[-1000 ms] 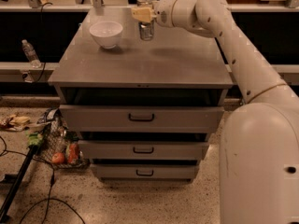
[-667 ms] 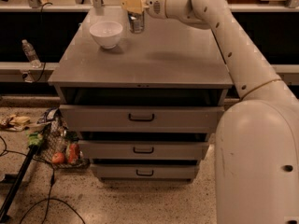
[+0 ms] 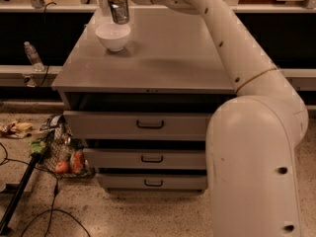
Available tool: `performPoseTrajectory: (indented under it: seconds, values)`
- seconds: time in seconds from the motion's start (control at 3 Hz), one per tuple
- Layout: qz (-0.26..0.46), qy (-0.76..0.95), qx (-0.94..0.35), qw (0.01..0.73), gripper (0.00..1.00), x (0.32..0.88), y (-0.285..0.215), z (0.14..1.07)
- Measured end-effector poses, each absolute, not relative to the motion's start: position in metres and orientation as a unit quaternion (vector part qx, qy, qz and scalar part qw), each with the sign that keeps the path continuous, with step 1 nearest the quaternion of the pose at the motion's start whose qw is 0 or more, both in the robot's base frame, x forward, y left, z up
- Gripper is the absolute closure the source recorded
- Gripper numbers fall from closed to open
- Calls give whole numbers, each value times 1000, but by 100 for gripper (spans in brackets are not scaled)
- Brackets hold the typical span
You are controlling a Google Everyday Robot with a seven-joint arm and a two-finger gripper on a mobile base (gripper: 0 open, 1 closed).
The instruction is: Place redbull can into white bowl
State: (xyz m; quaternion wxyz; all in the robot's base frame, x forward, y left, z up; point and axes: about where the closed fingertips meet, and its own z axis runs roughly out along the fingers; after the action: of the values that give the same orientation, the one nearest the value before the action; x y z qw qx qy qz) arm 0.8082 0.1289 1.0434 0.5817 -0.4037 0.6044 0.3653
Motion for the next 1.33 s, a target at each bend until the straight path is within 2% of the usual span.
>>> performPoseTrajectory:
  seconds: [0.33,0.67,1.33]
  values:
    - [333,625,-393,586,100,831,171,1038]
    - [327,627,-374,600,100,856,184,1035]
    - [290,642,-348,618,100,904,177,1000]
